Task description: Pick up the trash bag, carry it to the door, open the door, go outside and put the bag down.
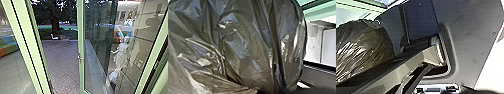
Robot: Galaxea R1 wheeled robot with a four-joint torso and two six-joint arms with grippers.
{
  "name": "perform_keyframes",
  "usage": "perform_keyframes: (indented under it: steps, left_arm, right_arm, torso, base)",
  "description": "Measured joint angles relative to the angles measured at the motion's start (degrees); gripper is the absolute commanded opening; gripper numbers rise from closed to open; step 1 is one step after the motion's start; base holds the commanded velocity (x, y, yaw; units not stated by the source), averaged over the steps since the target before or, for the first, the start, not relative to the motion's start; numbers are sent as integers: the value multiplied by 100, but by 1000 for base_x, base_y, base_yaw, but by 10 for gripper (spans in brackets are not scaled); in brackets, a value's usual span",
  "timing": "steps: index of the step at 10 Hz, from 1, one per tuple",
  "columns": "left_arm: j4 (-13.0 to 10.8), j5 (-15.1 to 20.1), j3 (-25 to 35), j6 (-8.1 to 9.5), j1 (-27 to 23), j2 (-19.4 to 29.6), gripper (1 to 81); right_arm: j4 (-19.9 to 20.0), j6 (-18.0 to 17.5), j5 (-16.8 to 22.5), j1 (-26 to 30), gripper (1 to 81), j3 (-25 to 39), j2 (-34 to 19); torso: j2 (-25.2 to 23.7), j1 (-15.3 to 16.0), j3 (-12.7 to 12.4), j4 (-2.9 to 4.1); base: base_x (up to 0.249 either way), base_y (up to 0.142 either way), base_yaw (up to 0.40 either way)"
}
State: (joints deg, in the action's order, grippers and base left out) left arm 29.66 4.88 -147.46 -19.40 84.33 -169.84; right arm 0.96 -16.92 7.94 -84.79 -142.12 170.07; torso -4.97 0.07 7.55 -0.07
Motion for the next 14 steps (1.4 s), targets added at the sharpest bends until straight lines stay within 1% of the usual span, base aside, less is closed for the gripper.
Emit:
perform_keyframes:
  steps: [7,8,10,11,14]
  left_arm:
    - [-11,-4,-21,0,-5,33,10]
    - [-12,-4,-1,-2,-21,-45,10]
    - [-15,2,-4,-2,-2,5,10]
    - [-15,0,-6,0,-5,13,10]
    - [-20,-2,2,0,-5,-30,10]
  right_arm:
    - [-9,0,-9,6,811,-27,9]
    - [-15,0,-2,2,811,-41,-52]
    - [-28,2,-20,0,811,-59,44]
    - [-26,0,-15,2,811,-50,-22]
    - [-30,0,-4,2,811,-46,5]
  torso:
    - [0,-2,0,0]
    - [0,0,0,0]
    - [-2,-2,0,0]
    - [-2,-2,0,0]
    - [-2,-2,0,0]
  base:
    - [0,-76,0]
    - [0,-78,0]
    - [0,-79,0]
    - [0,-65,0]
    - [0,0,0]
